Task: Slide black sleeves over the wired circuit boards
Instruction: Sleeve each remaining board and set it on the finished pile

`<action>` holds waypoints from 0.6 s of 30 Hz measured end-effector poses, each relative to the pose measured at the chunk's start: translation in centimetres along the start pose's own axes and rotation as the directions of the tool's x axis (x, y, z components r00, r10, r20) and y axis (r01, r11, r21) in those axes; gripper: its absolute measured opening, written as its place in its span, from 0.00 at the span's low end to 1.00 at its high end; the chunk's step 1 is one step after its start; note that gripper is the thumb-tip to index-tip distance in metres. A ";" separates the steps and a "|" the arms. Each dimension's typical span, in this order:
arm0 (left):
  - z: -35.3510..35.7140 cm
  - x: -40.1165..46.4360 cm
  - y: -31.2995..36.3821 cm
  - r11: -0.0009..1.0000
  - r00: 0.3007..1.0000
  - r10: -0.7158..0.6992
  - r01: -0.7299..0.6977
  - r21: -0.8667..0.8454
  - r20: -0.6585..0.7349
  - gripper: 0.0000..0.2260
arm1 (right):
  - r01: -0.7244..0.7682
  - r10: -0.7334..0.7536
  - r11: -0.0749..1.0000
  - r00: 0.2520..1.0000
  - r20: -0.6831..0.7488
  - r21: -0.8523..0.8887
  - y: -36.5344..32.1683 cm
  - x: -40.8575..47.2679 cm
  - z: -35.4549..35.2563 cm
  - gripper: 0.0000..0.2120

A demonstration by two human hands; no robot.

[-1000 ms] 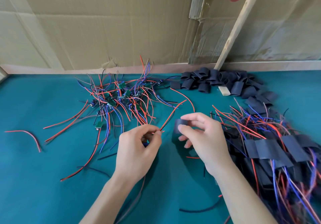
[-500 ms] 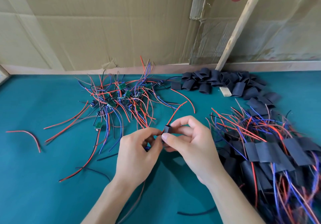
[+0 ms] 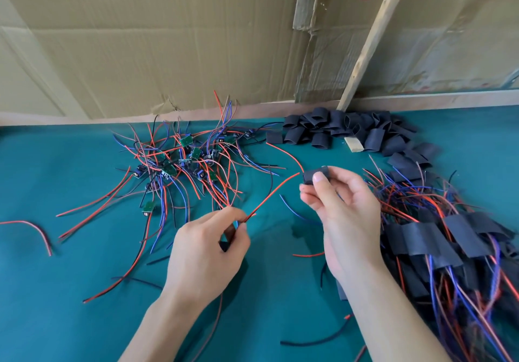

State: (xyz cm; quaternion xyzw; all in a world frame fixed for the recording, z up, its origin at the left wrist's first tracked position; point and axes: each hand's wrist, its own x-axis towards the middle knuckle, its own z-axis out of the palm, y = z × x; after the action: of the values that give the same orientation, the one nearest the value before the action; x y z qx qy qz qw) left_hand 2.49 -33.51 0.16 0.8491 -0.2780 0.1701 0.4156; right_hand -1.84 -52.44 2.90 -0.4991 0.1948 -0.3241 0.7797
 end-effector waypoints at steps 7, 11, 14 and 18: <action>0.0 -0.1 0.4 0.998 0.999 0.041 -0.041 0.054 0.004 0.03 | -0.023 0.022 1.000 0.999 0.050 0.011 0.0 0.0 -0.1 0.03; -0.1 -0.2 0.6 0.990 0.996 0.086 -0.087 0.108 0.014 0.03 | -0.007 0.010 0.999 0.997 0.077 -0.039 0.3 -0.2 0.0 0.03; 0.0 -0.3 0.6 0.987 0.993 0.112 -0.114 0.115 0.020 0.03 | 0.006 -0.004 0.998 0.999 0.051 -0.056 0.0 0.0 -0.1 0.04; 0.0 -0.4 0.5 0.987 0.992 0.125 -0.127 0.097 0.024 0.04 | 0.034 -0.030 0.994 0.999 0.039 -0.103 -0.4 0.3 -0.2 0.04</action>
State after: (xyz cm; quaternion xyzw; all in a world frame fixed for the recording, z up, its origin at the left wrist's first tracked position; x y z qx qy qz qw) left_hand 1.85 -33.58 0.25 0.8507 -0.3261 0.2022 0.3592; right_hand -1.93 -52.90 3.17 -0.5480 0.1888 -0.3166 0.7509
